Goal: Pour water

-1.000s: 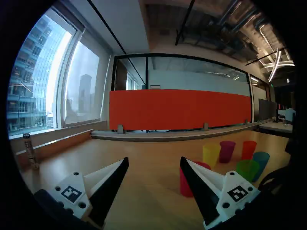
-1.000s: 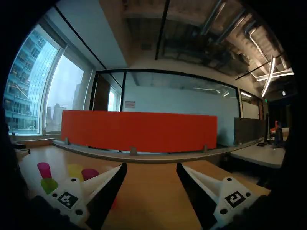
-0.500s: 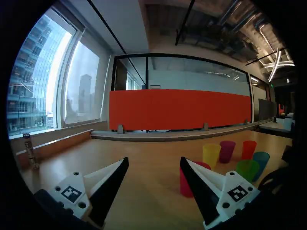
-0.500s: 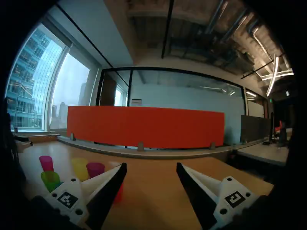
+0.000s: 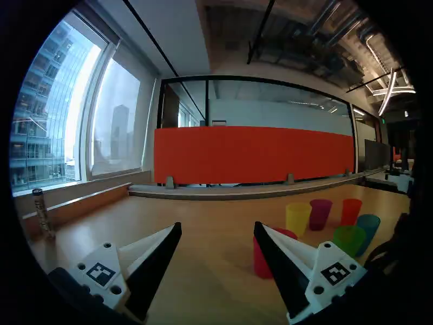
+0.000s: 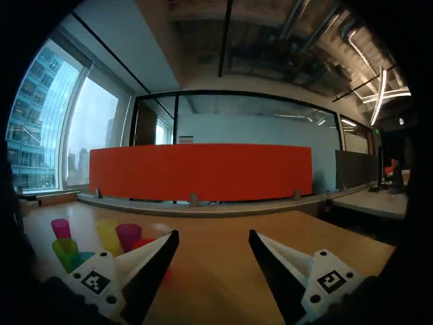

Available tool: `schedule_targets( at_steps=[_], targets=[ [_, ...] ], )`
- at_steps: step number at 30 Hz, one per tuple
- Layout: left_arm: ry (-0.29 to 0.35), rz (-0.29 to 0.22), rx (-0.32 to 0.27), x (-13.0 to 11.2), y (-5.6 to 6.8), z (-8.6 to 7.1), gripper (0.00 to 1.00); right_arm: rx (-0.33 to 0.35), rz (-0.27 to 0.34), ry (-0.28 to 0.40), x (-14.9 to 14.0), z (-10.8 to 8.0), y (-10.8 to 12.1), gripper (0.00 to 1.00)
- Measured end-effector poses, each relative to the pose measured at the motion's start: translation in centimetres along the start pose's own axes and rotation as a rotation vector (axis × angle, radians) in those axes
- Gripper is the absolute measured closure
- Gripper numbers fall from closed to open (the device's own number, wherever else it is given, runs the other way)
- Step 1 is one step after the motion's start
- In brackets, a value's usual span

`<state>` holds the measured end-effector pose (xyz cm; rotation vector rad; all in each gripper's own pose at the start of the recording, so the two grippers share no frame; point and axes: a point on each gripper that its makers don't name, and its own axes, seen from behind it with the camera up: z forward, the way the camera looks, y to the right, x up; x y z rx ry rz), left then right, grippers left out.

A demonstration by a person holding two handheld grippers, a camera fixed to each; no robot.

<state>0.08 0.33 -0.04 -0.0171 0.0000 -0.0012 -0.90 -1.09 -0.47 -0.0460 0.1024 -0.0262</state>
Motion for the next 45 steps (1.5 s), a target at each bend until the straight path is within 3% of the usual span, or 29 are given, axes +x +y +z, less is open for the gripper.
schedule_targets(
  at_steps=[17,29,45],
  targets=[
    [0.0,0.0,0.0,0.0,0.0,0.0,0.0,-0.004,-0.04,-0.02,-1.3,0.0,0.1,0.0],
    [0.0,0.0,0.0,0.0,0.0,0.0,0.0,-0.001,0.001,-0.042,-1.8,0.1,0.3,0.0],
    [0.0,0.0,0.0,0.0,0.0,0.0,0.0,0.009,0.007,-0.041,-1.8,0.2,0.5,0.0]
  ],
)
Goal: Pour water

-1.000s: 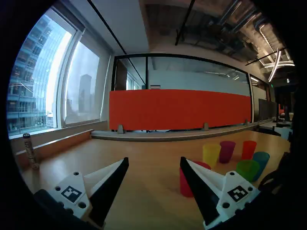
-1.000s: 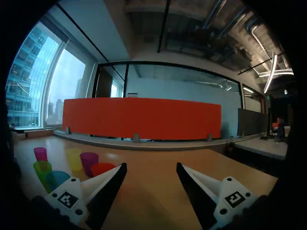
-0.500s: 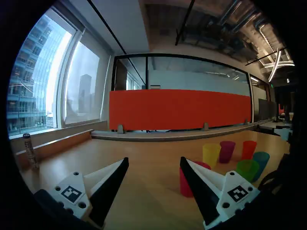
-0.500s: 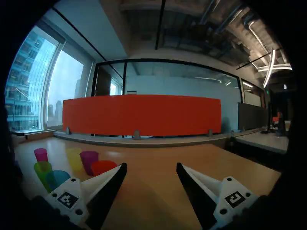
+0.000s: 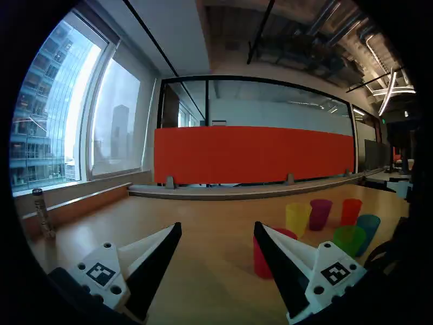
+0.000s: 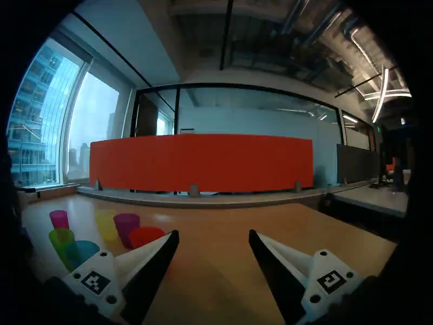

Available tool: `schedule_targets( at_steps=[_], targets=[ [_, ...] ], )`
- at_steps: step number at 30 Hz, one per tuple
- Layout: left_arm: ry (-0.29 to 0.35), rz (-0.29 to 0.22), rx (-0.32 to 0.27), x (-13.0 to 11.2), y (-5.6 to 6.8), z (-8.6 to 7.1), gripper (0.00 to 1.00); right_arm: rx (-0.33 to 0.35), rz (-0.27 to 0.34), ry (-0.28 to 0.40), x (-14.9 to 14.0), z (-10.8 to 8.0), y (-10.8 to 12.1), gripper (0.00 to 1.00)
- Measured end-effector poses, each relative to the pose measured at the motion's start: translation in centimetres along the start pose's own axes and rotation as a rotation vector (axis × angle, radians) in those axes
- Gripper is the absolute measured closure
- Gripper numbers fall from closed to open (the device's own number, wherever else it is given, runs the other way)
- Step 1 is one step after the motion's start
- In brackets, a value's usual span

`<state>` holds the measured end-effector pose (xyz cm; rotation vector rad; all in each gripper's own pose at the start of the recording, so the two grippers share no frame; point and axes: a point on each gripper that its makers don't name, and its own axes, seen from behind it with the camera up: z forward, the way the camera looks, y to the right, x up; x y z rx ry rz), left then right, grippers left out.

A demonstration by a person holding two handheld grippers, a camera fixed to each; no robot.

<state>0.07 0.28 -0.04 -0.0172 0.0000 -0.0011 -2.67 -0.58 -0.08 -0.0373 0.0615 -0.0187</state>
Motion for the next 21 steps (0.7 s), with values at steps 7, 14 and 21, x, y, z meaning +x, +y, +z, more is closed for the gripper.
schedule_targets(
  at_steps=[7,14,21],
  targets=[
    [0.0,0.0,0.0,0.0,0.02,0.03,0.0,-0.001,0.0,-0.001,-0.03,-0.08,0.01,0.0],
    [0.0,0.0,0.0,0.02,0.0,-0.01,0.0,-0.001,0.001,-0.002,-0.06,-0.13,0.04,0.0],
    [0.0,0.0,0.0,0.03,0.0,-0.01,0.0,-0.001,0.001,-0.002,0.0,-0.08,0.06,0.0]
  ],
)
